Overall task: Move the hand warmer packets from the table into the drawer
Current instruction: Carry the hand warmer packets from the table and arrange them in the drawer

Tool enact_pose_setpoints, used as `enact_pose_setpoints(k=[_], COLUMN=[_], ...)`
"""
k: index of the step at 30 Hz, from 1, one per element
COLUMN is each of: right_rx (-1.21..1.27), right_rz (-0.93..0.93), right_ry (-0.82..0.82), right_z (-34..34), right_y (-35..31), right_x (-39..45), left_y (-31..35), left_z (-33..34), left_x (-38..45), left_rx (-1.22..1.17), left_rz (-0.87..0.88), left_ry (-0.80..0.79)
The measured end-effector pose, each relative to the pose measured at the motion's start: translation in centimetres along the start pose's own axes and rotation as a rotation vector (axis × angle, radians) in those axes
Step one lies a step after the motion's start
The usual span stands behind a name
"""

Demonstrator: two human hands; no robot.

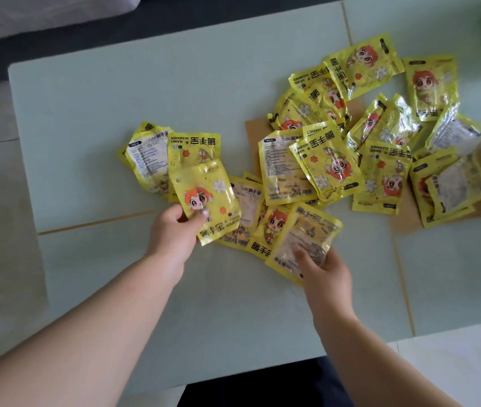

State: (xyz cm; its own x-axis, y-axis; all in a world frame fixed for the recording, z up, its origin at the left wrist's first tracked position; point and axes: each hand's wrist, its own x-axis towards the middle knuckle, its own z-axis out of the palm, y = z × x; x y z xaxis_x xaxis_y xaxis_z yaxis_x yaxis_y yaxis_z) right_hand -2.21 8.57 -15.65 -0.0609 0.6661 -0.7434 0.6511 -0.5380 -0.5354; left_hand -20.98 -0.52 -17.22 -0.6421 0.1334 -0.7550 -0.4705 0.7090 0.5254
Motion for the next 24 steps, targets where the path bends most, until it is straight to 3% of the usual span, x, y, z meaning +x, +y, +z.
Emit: enact_pose_setpoints(k=[4, 10, 14, 24], right_rx=[0.041, 0.029, -0.032, 0.076], right_rz=[0.020, -0.026, 0.008, 0.002], right_ry=[0.016, 0.103, 0.136, 0.109], right_z=[0.0, 2.7, 3.5, 3.9], right_y=[0.0, -1.7, -2.3, -1.9], right_x=[-0.1, 0.8, 1.5, 2.1], left_y=[-1.1, -0.7, 0.2, 1.4], left_z=[-0.4, 2.1, 3.9, 4.7], left_x=[-1.6, -1.0, -0.8, -0.8], left_rx=[0.194, 0.253, 0.370, 0.346], left_rz=[0.079, 0.152, 0.214, 0.061], left_ry=[-0.094, 0.141, 0.164, 0.114])
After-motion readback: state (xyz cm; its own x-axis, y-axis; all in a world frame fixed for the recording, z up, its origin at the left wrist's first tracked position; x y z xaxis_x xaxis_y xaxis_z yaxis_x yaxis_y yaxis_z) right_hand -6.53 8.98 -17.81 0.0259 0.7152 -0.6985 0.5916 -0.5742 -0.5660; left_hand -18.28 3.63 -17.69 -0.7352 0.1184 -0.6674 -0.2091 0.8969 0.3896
